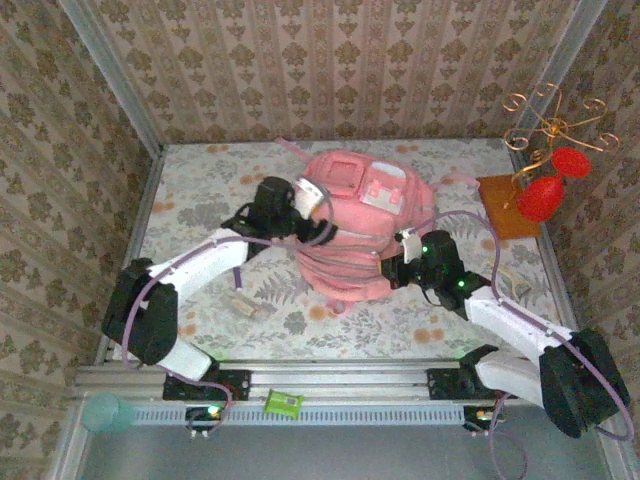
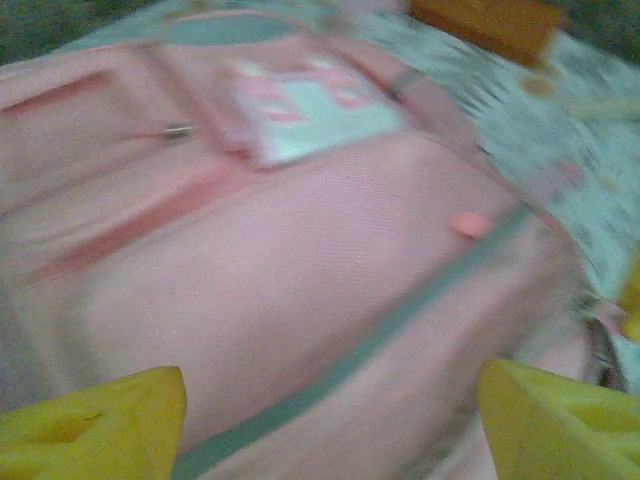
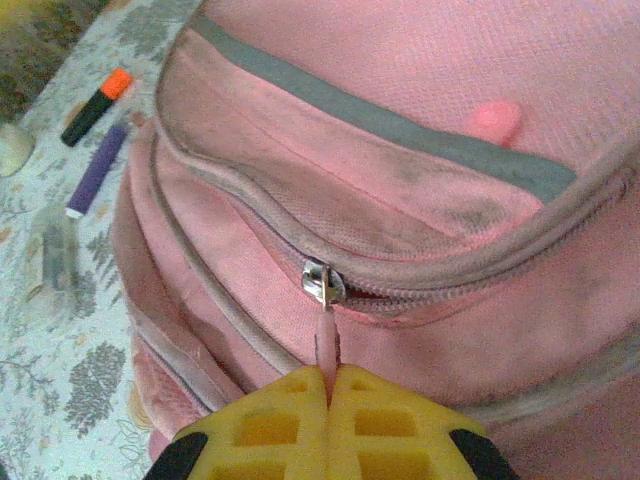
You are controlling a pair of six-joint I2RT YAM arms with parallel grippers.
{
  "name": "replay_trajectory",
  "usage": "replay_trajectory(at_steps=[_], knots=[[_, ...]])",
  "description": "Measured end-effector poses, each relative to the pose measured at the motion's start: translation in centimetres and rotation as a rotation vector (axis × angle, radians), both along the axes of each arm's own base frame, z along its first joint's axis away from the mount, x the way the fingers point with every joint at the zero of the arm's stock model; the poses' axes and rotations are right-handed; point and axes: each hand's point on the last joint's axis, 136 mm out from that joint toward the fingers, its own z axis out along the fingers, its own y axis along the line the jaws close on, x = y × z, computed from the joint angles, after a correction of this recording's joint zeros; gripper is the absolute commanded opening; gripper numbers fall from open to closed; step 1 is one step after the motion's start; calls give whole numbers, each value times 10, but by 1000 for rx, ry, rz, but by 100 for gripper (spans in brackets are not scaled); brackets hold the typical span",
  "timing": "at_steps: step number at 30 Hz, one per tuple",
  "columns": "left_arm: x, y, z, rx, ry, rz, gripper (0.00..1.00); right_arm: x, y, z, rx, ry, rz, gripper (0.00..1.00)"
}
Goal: Pack books, pencil case, and school supplies into a backpack
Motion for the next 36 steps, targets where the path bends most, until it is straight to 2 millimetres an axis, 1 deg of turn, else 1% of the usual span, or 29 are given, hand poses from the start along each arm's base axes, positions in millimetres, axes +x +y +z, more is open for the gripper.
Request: replay_trajectory(at_steps=[2, 4, 5, 7, 10, 11, 14, 15, 17, 19, 20, 24, 27, 29, 32, 33, 36], knots=[[21, 18, -6, -9, 61, 104, 71, 1, -5, -2, -5, 14, -16, 0], [36, 26, -23, 4, 145, 181, 67, 1, -6, -2, -5, 20, -16, 0], [39, 26, -31, 12, 180, 200, 64, 1, -5, -2, -4, 22, -15, 0], [42, 24, -53, 30, 271, 232, 61, 2, -5, 0, -6, 25, -15, 0], [40, 21, -78, 51, 376, 261, 54, 2, -5, 1, -8, 30, -14, 0], [39, 21, -84, 57, 399, 267, 52, 1, -5, 1, -9, 33, -13, 0], [36, 17, -95, 35, 473, 291, 35, -1, -2, 1, -11, 38, -2, 0], [35, 14, -96, 16, 495, 291, 30, -1, 0, 2, -11, 37, 2, 0], [35, 10, -94, -28, 531, 298, 23, -2, 0, 2, -13, 38, 3, 0], [36, 7, -93, -81, 561, 310, 10, -1, -1, 0, -24, 51, -2, 0], [36, 5, -92, -105, 569, 310, 0, 0, -1, -1, -31, 60, -6, 0], [38, 3, -94, -181, 587, 323, 0, 6, -3, 0, -62, 86, -23, 0], [37, 12, -94, -239, 583, 355, 0, 11, -1, 1, -78, 100, -19, 0], [33, 23, -90, -261, 567, 390, 0, 15, 2, 1, -87, 103, -8, 0], [26, 46, -82, -286, 549, 471, 0, 21, 13, 0, -97, 106, 20, 0], [22, 55, -82, -293, 544, 507, 0, 24, 19, 0, -99, 104, 32, 0], [12, 72, -87, -304, 534, 599, 0, 31, 31, 1, -100, 88, 62, 0]])
